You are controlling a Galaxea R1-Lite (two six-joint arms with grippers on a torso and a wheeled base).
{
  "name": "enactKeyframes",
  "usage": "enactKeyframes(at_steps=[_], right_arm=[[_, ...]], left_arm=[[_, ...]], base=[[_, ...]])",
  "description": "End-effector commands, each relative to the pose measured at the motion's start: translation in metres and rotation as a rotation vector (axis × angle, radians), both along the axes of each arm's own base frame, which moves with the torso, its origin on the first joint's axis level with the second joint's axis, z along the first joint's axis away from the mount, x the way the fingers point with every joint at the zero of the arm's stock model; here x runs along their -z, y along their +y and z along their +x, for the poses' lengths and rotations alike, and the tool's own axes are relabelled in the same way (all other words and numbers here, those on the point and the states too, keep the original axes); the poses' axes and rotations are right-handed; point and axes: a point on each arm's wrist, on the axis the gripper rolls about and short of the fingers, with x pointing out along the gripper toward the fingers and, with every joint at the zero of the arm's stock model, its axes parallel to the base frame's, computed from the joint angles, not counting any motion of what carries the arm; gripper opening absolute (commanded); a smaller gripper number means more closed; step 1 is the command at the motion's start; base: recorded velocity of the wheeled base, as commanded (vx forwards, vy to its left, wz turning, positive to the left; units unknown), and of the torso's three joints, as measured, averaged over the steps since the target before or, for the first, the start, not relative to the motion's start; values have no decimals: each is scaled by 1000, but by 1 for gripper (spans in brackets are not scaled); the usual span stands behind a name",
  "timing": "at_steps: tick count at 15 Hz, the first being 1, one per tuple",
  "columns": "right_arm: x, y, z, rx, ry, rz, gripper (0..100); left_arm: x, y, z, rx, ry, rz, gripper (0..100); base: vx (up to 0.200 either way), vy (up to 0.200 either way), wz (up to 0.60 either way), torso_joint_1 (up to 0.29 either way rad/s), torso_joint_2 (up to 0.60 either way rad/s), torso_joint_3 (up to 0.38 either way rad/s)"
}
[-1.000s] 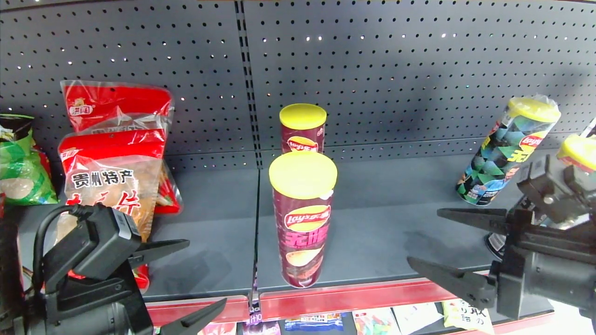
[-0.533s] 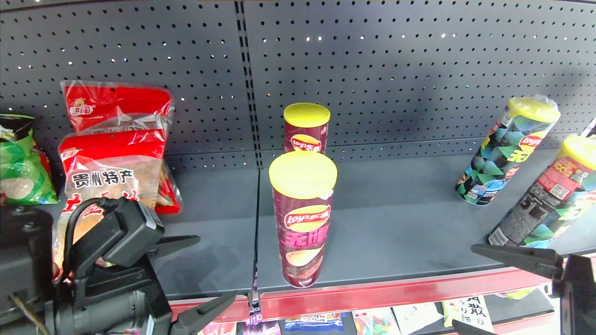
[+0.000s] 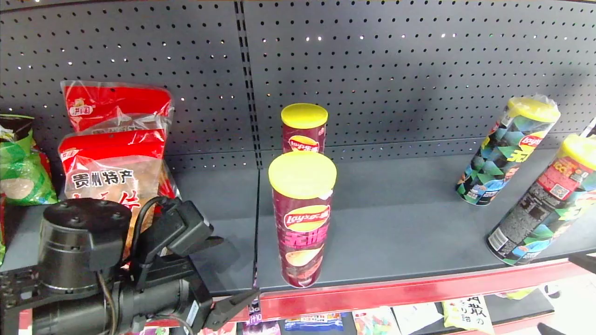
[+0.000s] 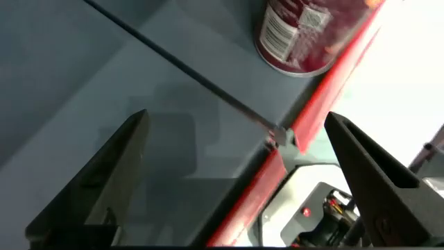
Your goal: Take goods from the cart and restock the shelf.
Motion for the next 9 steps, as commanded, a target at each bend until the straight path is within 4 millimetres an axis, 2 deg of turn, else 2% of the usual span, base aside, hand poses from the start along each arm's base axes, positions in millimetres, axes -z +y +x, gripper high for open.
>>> enactKeyframes(at_steps=[1, 5, 9], right_arm=[[3, -21, -26, 116, -79, 55, 100], [15, -34, -49, 177, -90, 58, 100], [14, -35, -51, 183, -92, 72, 100]], left_arm=[[5, -8, 11, -5, 23, 19, 100], [4, -16, 17, 6, 20, 21, 100], [4, -19, 21, 6, 20, 21, 100]], base=[[0, 0, 0, 0, 0, 0], [0, 0, 0, 0, 0, 0], [0, 0, 0, 0, 0, 0]])
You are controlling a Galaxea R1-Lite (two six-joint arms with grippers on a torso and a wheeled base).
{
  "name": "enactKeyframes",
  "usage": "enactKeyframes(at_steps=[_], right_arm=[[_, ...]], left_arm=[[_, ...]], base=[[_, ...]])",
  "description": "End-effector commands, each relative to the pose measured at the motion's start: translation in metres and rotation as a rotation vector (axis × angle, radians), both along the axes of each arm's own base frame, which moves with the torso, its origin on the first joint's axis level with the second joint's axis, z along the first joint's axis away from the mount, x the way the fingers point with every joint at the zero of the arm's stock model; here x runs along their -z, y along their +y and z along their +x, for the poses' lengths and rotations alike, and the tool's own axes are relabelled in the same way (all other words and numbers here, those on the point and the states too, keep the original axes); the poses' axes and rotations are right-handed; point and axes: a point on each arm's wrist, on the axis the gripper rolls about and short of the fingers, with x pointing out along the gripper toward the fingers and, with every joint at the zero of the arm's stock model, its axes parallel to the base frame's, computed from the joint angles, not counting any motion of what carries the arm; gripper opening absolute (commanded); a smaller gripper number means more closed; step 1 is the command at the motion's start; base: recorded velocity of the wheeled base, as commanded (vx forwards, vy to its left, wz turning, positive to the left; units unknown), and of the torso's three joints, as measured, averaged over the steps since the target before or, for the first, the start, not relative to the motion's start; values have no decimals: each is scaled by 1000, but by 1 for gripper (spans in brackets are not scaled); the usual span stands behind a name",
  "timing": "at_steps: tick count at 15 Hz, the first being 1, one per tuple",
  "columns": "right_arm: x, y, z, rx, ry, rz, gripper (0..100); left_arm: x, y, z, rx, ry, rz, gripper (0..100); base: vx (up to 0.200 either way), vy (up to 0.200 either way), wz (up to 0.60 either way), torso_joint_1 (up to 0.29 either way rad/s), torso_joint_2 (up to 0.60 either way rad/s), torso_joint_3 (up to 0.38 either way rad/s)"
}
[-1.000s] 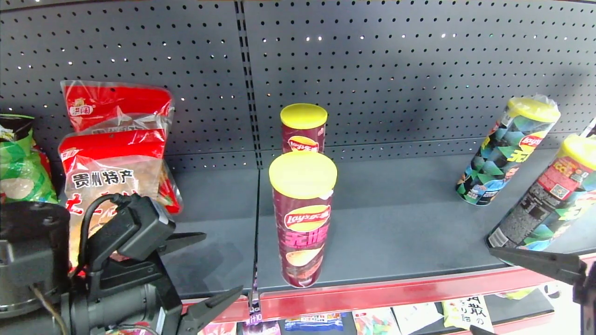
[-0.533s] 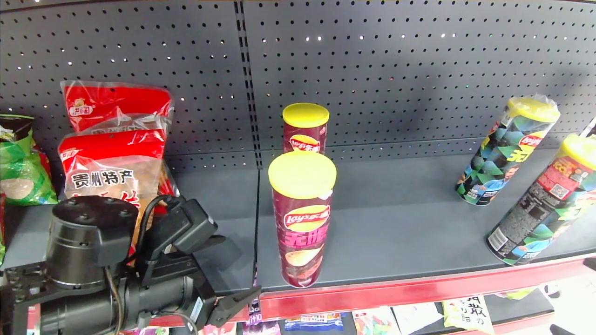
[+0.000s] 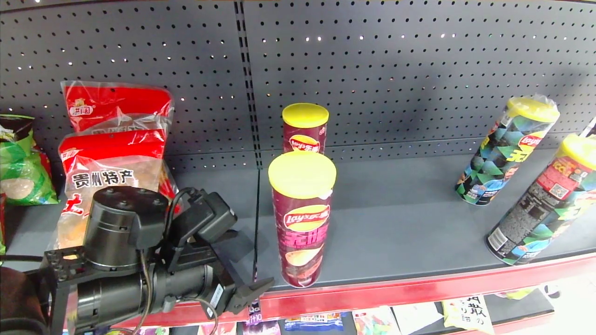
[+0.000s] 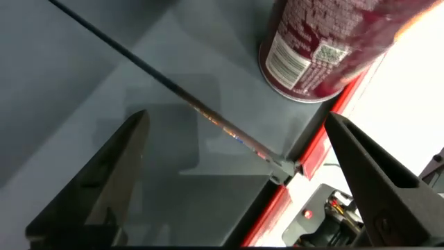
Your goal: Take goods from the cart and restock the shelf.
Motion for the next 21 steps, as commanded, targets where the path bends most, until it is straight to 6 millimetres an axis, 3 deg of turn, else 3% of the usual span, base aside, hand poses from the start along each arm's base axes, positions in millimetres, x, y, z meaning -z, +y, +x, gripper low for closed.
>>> enactKeyframes(at_steps=[1, 21], right_arm=[[-1, -1, -2, 1, -15, 9, 100], [-2, -2, -5, 14, -31, 23, 100]], left_arm=[[0, -2, 2, -1, 1, 1, 100], [-5, -15, 20, -10, -21, -8, 100]], base=[[0, 0, 0, 0, 0, 0], [0, 0, 0, 0, 0, 0]])
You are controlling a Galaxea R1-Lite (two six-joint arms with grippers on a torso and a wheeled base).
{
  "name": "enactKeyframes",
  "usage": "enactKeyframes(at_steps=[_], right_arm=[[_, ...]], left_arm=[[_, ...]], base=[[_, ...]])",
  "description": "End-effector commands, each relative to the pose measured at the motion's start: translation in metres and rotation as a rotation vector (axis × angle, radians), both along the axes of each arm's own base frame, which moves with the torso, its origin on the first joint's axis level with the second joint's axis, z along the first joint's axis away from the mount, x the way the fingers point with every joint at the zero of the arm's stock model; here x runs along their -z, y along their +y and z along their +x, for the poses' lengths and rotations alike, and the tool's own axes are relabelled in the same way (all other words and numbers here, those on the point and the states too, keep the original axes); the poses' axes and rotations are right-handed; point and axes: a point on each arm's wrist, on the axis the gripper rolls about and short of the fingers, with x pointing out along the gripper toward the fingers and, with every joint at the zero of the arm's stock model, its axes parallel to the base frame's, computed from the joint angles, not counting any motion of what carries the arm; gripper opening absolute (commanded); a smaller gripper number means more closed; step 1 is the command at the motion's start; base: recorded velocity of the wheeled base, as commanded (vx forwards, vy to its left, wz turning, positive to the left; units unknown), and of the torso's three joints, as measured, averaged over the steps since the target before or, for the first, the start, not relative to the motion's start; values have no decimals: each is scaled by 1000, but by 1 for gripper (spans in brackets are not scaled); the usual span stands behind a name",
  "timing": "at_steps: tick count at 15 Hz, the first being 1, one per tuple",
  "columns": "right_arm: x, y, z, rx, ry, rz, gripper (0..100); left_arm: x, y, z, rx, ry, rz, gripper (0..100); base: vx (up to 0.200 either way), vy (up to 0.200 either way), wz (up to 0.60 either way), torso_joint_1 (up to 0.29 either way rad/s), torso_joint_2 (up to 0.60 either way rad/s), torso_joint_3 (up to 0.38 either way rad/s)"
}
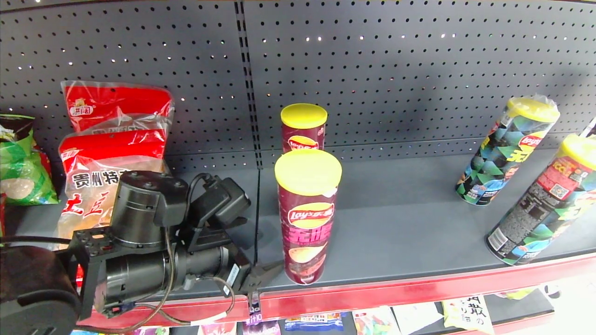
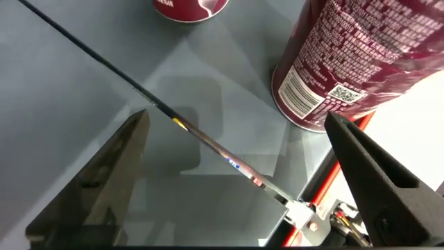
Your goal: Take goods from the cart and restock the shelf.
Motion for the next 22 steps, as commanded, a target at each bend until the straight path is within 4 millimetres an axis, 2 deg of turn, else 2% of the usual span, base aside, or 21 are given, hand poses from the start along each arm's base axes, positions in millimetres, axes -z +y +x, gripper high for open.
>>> enactKeyframes(at_steps=[1, 5, 7, 9, 11, 12, 13, 15, 16, 17, 18, 19, 20, 21, 22], right_arm=[[0, 0, 1, 0, 4, -2, 100], [1, 1, 1, 0, 8, -4, 100], [4, 1, 2, 6, 21, -11, 100], [9, 1, 2, 32, 46, -22, 100], [17, 0, 1, 48, 75, -20, 100], [19, 0, 1, 64, 79, -23, 100], [27, 0, 0, 156, 89, -27, 100], [32, 1, -2, 289, 103, -20, 100], [35, 2, -5, 373, 122, -23, 100], [37, 3, -7, 413, 133, -22, 100], [47, 6, -13, 536, 179, 0, 100], [49, 6, -14, 547, 182, 3, 100], [67, 9, -21, 625, 189, 20, 100], [71, 9, -18, 619, 195, 41, 100], [71, 9, -15, 598, 173, 57, 100]], left_arm=[[0, -1, 1, 0, 1, 0, 100], [-2, 14, -17, -32, -14, 6, 100], [-6, 37, -41, -96, -53, 4, 100], [-20, 58, -64, -179, -135, -19, 100], [-39, 98, -99, -348, -214, -70, 100], [-42, 107, -109, -386, -221, -82, 100], [-42, 134, -144, -507, -207, -92, 100], [-33, 157, -201, -684, -134, -98, 100], [-26, 162, -226, -770, -93, -104, 100], [-22, 162, -237, -809, -74, -112, 100], [-8, 160, -261, -946, -27, -141, 100], [-6, 159, -262, -958, -25, -143, 100], [14, 153, -275, -1039, -54, -160, 100], [24, 153, -277, -1040, -74, -162, 100], [21, 153, -275, -1027, -90, -182, 100]], base=[[0, 0, 0, 0, 0, 0], [0, 0, 0, 0, 0, 0], [0, 0, 0, 0, 0, 0], [0, 0, 0, 0, 0, 0], [0, 0, 0, 0, 0, 0], [0, 0, 0, 0, 0, 0], [0, 0, 0, 0, 0, 0], [0, 0, 0, 0, 0, 0], [0, 0, 0, 0, 0, 0], [0, 0, 0, 0, 0, 0], [0, 0, 0, 0, 0, 0], [0, 0, 0, 0, 0, 0], [0, 0, 0, 0, 0, 0], [0, 0, 0, 0, 0, 0], [0, 0, 0, 0, 0, 0]])
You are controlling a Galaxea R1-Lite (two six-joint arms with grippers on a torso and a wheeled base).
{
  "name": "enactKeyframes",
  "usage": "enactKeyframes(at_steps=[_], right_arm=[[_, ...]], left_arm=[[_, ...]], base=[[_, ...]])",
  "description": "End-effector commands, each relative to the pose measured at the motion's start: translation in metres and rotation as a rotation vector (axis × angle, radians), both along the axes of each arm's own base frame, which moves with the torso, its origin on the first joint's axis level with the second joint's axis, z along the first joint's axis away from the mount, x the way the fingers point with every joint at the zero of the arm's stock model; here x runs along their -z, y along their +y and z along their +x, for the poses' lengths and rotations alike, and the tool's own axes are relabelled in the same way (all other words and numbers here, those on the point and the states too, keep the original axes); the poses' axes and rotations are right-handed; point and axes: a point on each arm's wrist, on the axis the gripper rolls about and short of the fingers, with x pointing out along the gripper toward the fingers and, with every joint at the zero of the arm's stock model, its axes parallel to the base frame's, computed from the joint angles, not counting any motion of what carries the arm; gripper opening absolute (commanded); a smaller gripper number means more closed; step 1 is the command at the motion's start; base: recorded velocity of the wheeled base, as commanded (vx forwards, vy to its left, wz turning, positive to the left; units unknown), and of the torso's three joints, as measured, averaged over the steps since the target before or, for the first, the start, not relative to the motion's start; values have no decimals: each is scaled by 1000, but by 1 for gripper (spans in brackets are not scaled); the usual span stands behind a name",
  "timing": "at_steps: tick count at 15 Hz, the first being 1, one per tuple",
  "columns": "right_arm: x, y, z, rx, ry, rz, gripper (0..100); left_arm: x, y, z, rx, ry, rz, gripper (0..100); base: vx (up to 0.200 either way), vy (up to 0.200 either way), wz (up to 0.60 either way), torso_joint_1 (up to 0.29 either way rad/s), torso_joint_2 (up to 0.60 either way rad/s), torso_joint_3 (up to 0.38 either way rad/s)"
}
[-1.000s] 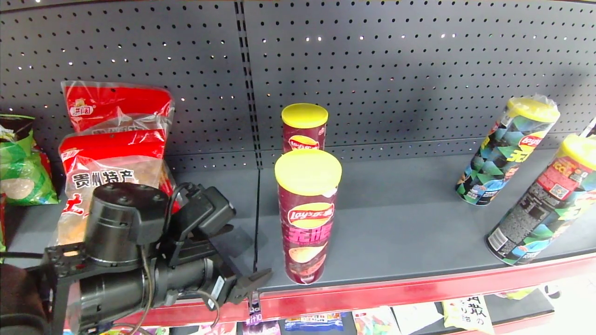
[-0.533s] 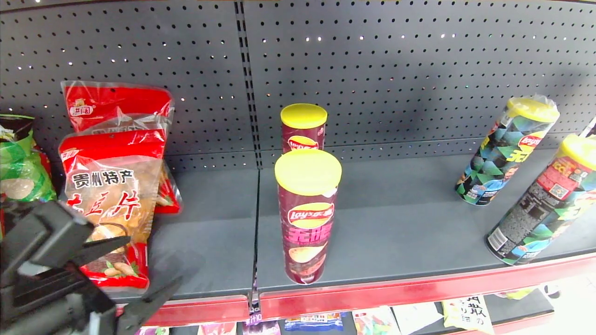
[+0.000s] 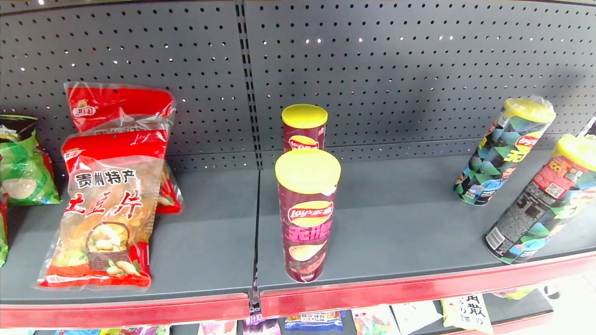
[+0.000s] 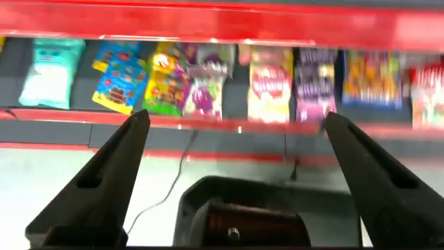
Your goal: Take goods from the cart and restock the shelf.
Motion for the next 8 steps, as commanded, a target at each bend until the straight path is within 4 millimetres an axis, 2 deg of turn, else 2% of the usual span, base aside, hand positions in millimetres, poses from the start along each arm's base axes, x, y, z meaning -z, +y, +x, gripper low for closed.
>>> enactKeyframes(at_steps=[1, 3, 5, 6, 7, 8], right_arm=[[16, 1, 1, -6, -15, 7, 100], [18, 2, 7, -54, -76, 18, 100], [22, 3, 11, -78, -127, 11, 100], [23, 2, 14, -62, -183, 1, 100], [22, 1, 14, -31, -203, -7, 100], [22, 1, 14, -20, -206, -1, 100]], left_arm=[[11, -5, -11, -24, -183, -12, 100], [16, -6, 2, 68, -254, 3, 100], [24, -5, 11, 57, -288, 47, 100], [34, -2, 19, -30, -306, 96, 100], [53, 2, 31, -172, -329, 151, 100], [53, 3, 37, -199, -472, 137, 100]], base=[[0, 0, 0, 0, 0, 0], [0, 0, 0, 0, 0, 0], [0, 0, 0, 0, 0, 0], [0, 0, 0, 0, 0, 0], [0, 0, 0, 0, 0, 0], [0, 0, 0, 0, 0, 0]])
